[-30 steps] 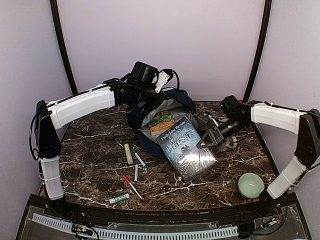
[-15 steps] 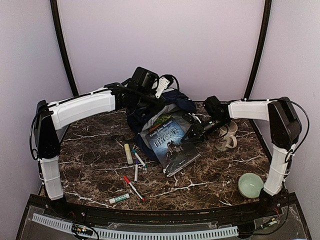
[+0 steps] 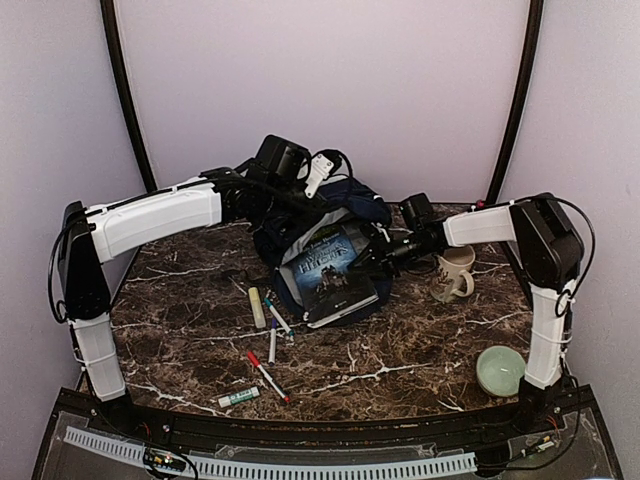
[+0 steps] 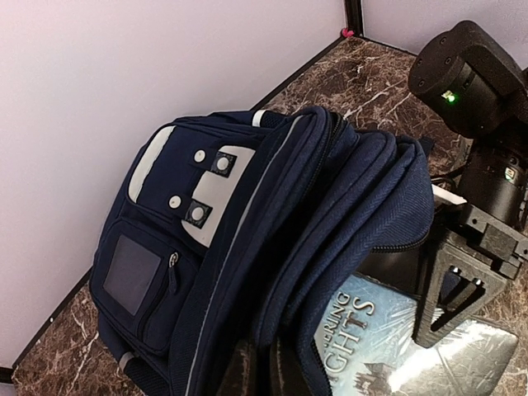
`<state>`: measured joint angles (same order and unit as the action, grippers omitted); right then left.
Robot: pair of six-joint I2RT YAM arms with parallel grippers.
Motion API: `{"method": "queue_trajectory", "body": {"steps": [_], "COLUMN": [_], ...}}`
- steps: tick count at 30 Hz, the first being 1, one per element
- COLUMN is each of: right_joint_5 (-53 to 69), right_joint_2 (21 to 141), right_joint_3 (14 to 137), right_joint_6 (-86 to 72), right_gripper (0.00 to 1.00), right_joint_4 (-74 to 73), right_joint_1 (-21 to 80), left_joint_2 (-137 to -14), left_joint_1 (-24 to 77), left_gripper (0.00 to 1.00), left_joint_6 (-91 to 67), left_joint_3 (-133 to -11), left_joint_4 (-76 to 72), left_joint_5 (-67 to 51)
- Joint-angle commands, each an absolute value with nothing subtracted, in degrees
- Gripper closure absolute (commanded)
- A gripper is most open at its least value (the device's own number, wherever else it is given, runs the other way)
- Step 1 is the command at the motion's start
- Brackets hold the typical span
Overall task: Pack the student bag
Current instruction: Place the book in the largest pocket of the bag.
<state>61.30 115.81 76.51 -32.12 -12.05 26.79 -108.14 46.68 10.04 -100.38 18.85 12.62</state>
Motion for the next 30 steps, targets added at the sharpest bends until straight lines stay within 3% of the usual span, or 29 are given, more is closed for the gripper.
{"method": "queue_trajectory", "body": {"steps": [1, 15, 22, 30], "right_joint_5": [63.0, 57.4, 52.7, 39.7], "right_joint_2": [119.0, 122.9, 119.3, 112.3], "right_joint_3": [80.3, 83.9, 84.7, 83.1], "right_joint_6": [-39.3, -41.3, -37.0, -28.4], "right_gripper": [1.0, 1.0, 0.7, 0.58], "right_joint_4": [1.4, 1.8, -4.2, -15.3], "right_joint_1": [26.5, 25.4, 25.3, 25.6], "left_joint_2": [-101.7, -99.6, -98.6, -98.0], "left_joint_1": [46.9, 47.3, 47.3, 47.3], "left_gripper": [1.0, 1.0, 1.0, 1.0], "left_joint_6": [9.9, 10.5, 10.9, 10.9], "left_joint_3": [-100.6, -97.5, -96.0, -94.3], "left_joint_4": [11.6, 9.9, 9.1, 7.7], "left_joint_5": [13.1, 14.0, 14.6, 14.9]}}
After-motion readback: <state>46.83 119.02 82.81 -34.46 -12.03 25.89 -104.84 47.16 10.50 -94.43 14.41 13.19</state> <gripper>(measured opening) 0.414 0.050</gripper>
